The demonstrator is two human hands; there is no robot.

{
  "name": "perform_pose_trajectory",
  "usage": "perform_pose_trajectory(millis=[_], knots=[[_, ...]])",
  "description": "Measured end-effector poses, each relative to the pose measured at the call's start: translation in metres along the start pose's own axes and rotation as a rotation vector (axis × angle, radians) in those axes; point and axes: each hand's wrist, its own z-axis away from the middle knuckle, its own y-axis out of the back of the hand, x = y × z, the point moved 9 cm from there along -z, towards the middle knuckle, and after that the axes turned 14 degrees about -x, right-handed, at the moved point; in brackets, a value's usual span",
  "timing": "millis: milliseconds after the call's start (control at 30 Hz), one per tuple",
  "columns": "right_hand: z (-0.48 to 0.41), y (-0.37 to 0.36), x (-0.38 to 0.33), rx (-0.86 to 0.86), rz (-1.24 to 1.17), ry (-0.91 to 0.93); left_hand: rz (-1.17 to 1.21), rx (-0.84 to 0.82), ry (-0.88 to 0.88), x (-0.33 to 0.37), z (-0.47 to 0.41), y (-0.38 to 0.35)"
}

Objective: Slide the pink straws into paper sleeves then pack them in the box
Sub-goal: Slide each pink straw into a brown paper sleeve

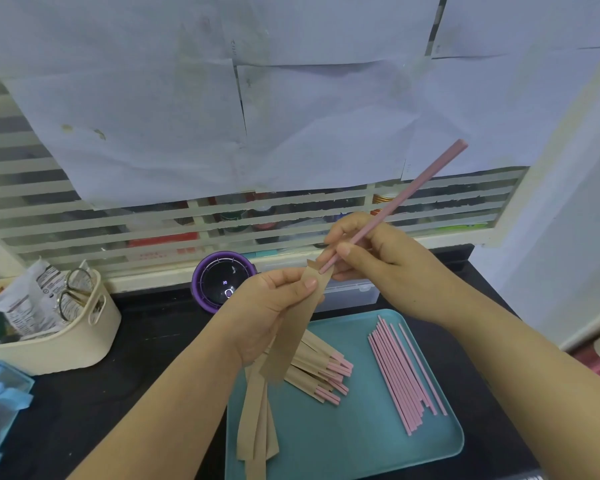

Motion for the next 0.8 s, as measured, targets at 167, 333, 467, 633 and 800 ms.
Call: perform_pose_trajectory(millis=[167, 333, 467, 633, 800], knots=[[0.0010, 0.0010, 0.0009, -0.001, 0.024, 0.007, 0.002, 0.010, 0.008, 0.0011, 0.0001, 0.0010], [0.0010, 0.0011, -0.0003, -0.017, 0.021, 0.017, 0.037, -0.001, 0.030, -0.0018, -0.0004, -0.0009], [-0.0001, 0.0011, -0.0032, 0.010, 0.052, 0.030, 0.071, 0.007, 0.020, -0.0010, -0.0004, 0.0005], [-0.0022, -0.0008, -0.0021, 0.006, 0.117, 0.012, 0.068, 0.044, 0.011, -0.0002, -0.0003, 0.0051], [-0.0029, -0.0045, -0.0021, 0.003, 0.254, -0.010, 0.116, 0.047, 0.035, -0.0047, -0.0008, 0.0049]])
